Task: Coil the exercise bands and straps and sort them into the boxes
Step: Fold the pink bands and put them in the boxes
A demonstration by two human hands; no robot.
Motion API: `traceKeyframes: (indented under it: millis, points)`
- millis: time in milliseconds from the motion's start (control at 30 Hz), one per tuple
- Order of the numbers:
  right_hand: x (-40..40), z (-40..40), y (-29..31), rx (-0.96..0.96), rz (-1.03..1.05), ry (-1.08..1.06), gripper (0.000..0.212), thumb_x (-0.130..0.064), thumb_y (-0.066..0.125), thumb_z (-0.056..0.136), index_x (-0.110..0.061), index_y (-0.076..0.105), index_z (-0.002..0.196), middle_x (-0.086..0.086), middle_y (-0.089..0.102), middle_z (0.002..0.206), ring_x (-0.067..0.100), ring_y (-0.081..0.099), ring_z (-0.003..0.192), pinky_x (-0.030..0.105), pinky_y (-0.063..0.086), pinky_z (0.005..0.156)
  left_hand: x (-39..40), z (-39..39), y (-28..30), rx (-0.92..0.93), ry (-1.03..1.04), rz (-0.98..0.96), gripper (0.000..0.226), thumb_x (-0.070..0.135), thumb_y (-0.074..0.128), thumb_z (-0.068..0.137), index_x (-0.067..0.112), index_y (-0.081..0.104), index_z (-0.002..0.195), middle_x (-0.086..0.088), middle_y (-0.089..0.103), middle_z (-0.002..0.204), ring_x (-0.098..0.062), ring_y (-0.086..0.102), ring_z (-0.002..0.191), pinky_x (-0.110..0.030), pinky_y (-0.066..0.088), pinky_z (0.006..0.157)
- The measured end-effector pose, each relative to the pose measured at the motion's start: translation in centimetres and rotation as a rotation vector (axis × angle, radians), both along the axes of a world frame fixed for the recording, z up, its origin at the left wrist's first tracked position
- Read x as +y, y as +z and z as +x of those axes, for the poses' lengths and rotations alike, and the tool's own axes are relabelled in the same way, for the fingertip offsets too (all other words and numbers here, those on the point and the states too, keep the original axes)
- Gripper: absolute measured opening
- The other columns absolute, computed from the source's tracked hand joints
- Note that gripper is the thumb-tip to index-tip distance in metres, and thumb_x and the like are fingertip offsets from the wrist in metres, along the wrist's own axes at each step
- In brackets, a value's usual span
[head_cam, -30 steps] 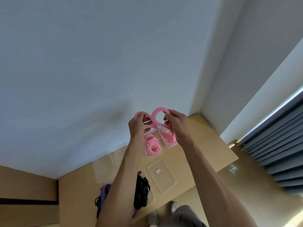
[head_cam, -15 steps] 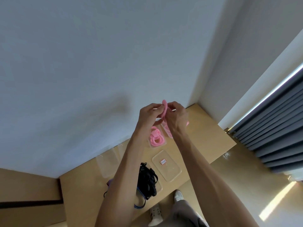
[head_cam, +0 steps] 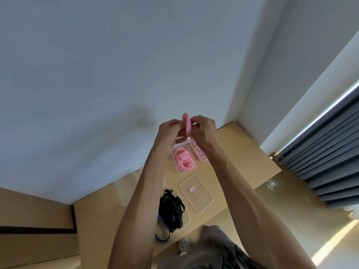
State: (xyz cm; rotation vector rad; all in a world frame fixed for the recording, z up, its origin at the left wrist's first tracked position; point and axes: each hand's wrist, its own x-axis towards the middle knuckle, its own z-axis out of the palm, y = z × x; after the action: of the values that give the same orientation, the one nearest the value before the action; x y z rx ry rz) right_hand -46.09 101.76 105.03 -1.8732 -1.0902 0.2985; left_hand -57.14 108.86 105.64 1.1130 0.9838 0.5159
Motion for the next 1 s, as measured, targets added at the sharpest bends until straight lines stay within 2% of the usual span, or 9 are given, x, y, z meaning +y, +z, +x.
traceKeyframes:
  millis: [133,267,333,400,500,667,767,933,1000]
  points:
    - [-0.3,1.4,-0.1,0.016,-0.025,0.03,0.021,-0.006,0.056,0.09,-0.003,0.072,0.076,0.01,0.066,0.065,0.027,0.065,0.065,0.043,0.054,0.065,-0.8,1.1,0.5,-0.025,-0.005,0.009,0.012,0.017,0.077,0.084,0.007,0.071,0.079,-0.012,0.075,0.083,-0.023,0.073,0.076,-0.031,0.058,0.07]
    - [-0.6,2.4,-0.5,0.105,-0.019,0.09,0.018,-0.013,0.059,0.09,-0.012,0.076,0.092,0.003,0.069,0.07,0.013,0.064,0.066,0.022,0.05,0.061,-1.2,2.1,0.8,0.009,-0.001,0.08,0.007,0.012,0.076,0.08,0.007,0.07,0.08,-0.01,0.075,0.08,-0.02,0.073,0.074,-0.028,0.057,0.068]
    - [-0.8,3.0,-0.9,0.095,-0.045,0.139,0.019,-0.015,0.059,0.094,-0.008,0.077,0.094,0.007,0.073,0.078,0.016,0.068,0.072,0.025,0.055,0.066,-1.2,2.6,0.7,0.077,0.007,0.12,0.009,0.009,0.077,0.077,0.005,0.07,0.082,-0.011,0.075,0.078,-0.021,0.074,0.072,-0.027,0.058,0.064]
    - [-1.1,3.0,-1.3,0.163,-0.063,0.184,0.025,-0.013,0.054,0.095,-0.006,0.077,0.087,0.008,0.073,0.075,0.015,0.07,0.075,0.032,0.057,0.069,-1.3,3.2,0.6,0.168,0.06,0.167,0.012,0.006,0.077,0.075,0.005,0.069,0.082,-0.009,0.075,0.073,-0.022,0.074,0.066,-0.029,0.06,0.063]
    - [-1.7,2.7,-1.7,0.421,0.024,0.228,0.032,-0.013,0.043,0.085,-0.01,0.07,0.068,0.005,0.073,0.069,0.008,0.07,0.075,0.023,0.05,0.07,-1.4,4.1,0.2,0.251,0.157,0.252,0.011,0.006,0.075,0.073,0.007,0.07,0.082,-0.01,0.075,0.077,-0.027,0.074,0.073,-0.038,0.063,0.074]
    - [-1.7,3.1,-2.1,0.427,-0.018,0.156,0.052,-0.056,0.052,0.096,-0.019,0.068,0.063,-0.003,0.072,0.066,0.005,0.063,0.063,0.016,0.044,0.06,-1.5,4.4,0.0,0.301,0.152,0.381,0.003,0.009,0.067,0.082,0.011,0.067,0.081,-0.002,0.071,0.069,-0.02,0.071,0.069,-0.036,0.06,0.065]
    - [-1.6,3.8,-2.4,0.409,0.042,0.038,0.04,-0.039,0.06,0.095,-0.01,0.069,0.068,-0.004,0.063,0.058,0.002,0.049,0.051,0.025,0.04,0.054,-1.5,4.3,0.0,0.245,0.155,0.354,0.008,0.004,0.068,0.082,0.01,0.066,0.086,0.0,0.07,0.075,-0.014,0.067,0.064,-0.022,0.051,0.048]
    - [-1.9,3.9,-3.2,0.42,0.046,0.032,0.029,-0.023,0.056,0.097,-0.008,0.067,0.074,-0.01,0.062,0.063,0.008,0.052,0.06,0.034,0.044,0.063,-1.6,5.0,0.2,0.231,0.217,0.264,0.022,-0.007,0.06,0.072,0.015,0.061,0.067,-0.003,0.066,0.073,-0.022,0.063,0.07,-0.036,0.058,0.067]
    - [-2.2,3.8,-3.6,0.404,0.031,0.047,0.03,-0.021,0.054,0.098,-0.007,0.066,0.075,-0.011,0.06,0.064,0.007,0.05,0.06,0.031,0.042,0.062,-1.7,5.3,0.4,0.213,0.291,0.163,0.024,-0.009,0.052,0.066,0.014,0.057,0.062,0.001,0.06,0.059,-0.021,0.058,0.064,-0.033,0.054,0.061]
